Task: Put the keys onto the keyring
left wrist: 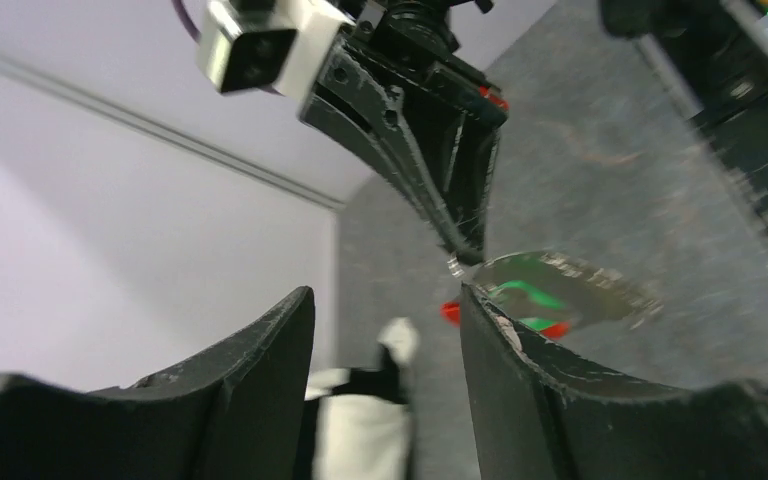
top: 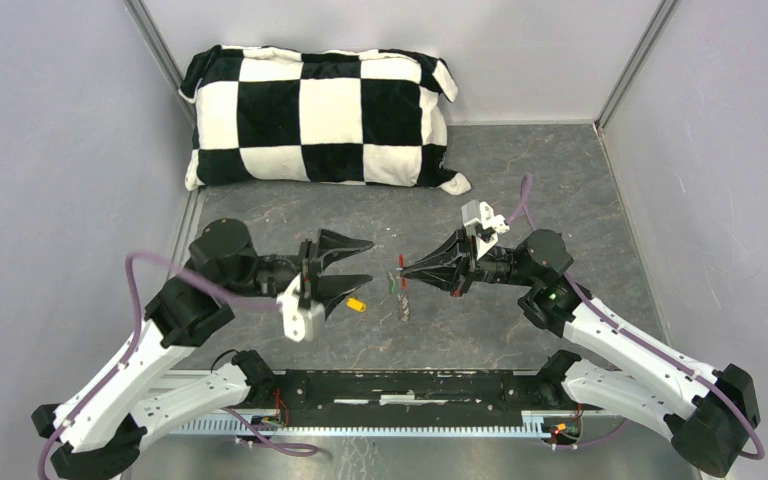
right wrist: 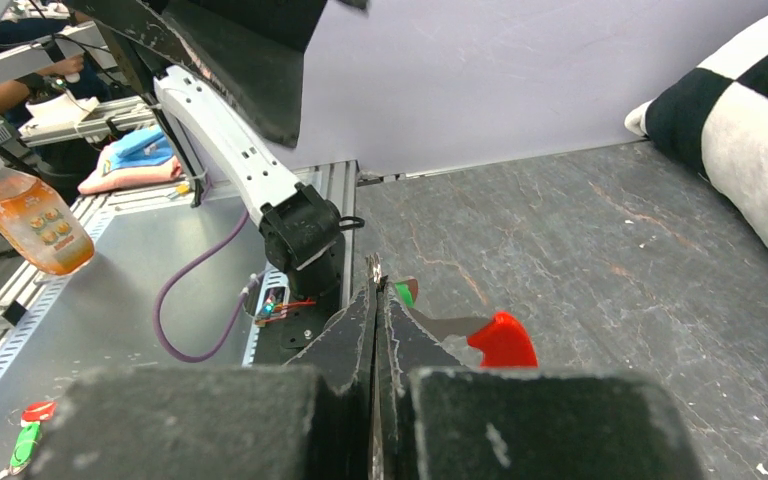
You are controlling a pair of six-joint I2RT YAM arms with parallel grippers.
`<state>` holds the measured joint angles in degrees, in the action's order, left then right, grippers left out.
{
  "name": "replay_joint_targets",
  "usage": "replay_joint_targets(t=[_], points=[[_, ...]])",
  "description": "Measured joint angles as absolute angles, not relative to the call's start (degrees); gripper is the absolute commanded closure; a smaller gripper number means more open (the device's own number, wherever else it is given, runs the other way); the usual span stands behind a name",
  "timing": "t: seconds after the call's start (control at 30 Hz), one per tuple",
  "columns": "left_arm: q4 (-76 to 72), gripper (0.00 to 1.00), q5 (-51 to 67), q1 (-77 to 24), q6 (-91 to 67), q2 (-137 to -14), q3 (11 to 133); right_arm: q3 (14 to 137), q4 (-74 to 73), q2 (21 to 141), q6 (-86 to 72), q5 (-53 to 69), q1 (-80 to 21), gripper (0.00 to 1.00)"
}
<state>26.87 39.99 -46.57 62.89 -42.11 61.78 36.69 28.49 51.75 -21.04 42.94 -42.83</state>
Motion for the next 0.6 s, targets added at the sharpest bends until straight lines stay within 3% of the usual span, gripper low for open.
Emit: replay_joint_targets(t=[0.3,0.6], points=[[26.4,0.43,39.0,-46.6,30.2,-47.6,60.8,40.1,21.4,52.2,-16.3,42.8,-42.9,0.99],[21.5,0.48,37.9,-46.6,17.4,-48.5,60.0,41.4,18.6,52.6,-14.4,42.8,-42.9,0.99]])
